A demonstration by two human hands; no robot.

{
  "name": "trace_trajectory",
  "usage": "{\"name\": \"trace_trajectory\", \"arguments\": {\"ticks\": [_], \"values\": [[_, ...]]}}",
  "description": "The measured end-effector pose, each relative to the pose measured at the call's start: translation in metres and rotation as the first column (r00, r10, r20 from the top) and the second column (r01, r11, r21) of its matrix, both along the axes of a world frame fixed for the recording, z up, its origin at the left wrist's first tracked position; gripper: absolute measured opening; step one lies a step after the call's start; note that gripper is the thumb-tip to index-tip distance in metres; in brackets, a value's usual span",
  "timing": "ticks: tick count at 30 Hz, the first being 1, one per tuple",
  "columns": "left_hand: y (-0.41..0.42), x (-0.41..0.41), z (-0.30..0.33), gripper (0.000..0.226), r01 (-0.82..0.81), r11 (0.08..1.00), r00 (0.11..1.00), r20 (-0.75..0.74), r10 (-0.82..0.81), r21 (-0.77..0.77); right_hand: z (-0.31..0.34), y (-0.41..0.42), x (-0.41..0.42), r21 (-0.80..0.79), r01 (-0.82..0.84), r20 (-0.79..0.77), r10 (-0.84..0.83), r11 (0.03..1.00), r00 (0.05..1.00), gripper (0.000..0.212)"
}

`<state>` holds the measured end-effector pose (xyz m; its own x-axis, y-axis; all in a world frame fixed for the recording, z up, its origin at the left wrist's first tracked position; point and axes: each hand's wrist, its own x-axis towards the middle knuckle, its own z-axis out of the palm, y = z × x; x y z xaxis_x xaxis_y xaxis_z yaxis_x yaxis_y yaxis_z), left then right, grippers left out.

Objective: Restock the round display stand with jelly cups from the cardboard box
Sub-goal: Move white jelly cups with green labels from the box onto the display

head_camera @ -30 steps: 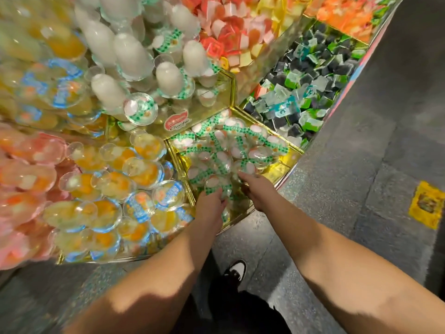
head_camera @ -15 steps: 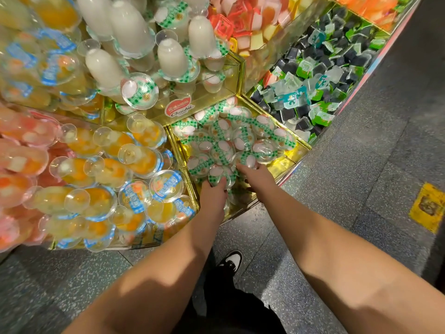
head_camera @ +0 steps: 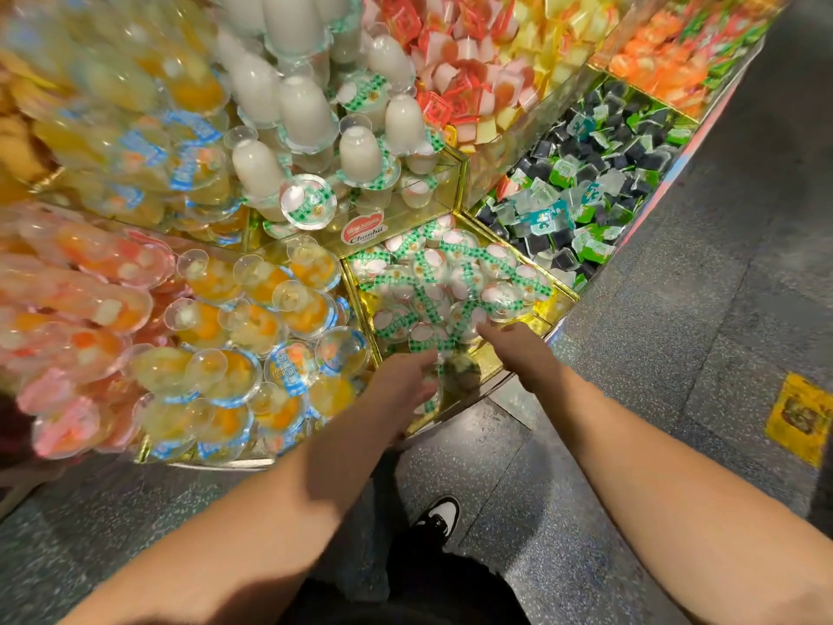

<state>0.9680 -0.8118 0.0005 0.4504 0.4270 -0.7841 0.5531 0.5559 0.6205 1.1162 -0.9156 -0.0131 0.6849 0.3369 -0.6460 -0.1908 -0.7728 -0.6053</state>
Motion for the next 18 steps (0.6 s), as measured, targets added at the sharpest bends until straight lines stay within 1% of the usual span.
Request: {"name": "trace_trajectory", "arguments": {"ticks": [2,3,4,5,7,9,10,12,13,16,18], "values": [[0.007,-0.016,0.028,0.040,0.124,0.988,0.991,0.043,-0.128,0.088,0.028,0.000,-0.009,-0.020,-0.092,0.069,0.093,0.996,0.993,0.034],[0.014,-0.025,0.047,0.035,0.096,0.992,0.993,0.055,-0.101,0.086,0.041,0.002,-0.014,-0.036,-0.135,0.102,0.139,0.990,0.985,0.026],[0.024,-0.036,0.062,0.030,0.085,0.992,0.993,0.079,-0.092,0.091,0.056,0.006,-0.021,-0.049,-0.171,0.143,0.176,0.984,0.974,0.023],[0.035,-0.047,0.074,0.027,0.102,0.986,0.987,0.111,-0.118,0.135,0.072,0.013,-0.031,-0.055,-0.209,0.199,0.216,0.976,0.956,0.024],[0.059,-0.077,0.100,0.015,0.141,0.958,0.966,0.177,-0.188,0.248,0.105,0.033,-0.058,-0.056,-0.287,0.303,0.290,0.956,0.908,0.027],[0.087,-0.113,0.124,0.004,0.135,0.925,0.955,0.202,-0.217,0.355,0.135,0.060,-0.094,-0.048,-0.358,0.380,0.349,0.932,0.857,0.026],[0.103,-0.135,0.134,0.005,0.123,0.901,0.957,0.189,-0.218,0.416,0.149,0.075,-0.116,-0.041,-0.393,0.418,0.373,0.919,0.828,0.024],[0.137,-0.186,0.151,0.011,0.116,0.815,0.967,0.122,-0.223,0.567,0.172,0.107,-0.164,-0.008,-0.455,0.478,0.403,0.891,0.781,0.020],[0.156,-0.214,0.157,0.011,0.113,0.778,0.972,0.093,-0.215,0.618,0.180,0.124,-0.189,0.001,-0.490,0.499,0.424,0.872,0.756,0.019],[0.199,-0.305,0.175,0.013,0.125,0.691,0.984,0.001,-0.179,0.712,0.193,0.178,-0.268,-0.016,-0.604,0.542,0.514,0.797,0.664,0.023],[0.224,-0.365,0.181,0.026,0.141,0.636,0.989,-0.075,-0.129,0.759,0.194,0.215,-0.319,-0.021,-0.666,0.554,0.563,0.745,0.613,0.027]]}}
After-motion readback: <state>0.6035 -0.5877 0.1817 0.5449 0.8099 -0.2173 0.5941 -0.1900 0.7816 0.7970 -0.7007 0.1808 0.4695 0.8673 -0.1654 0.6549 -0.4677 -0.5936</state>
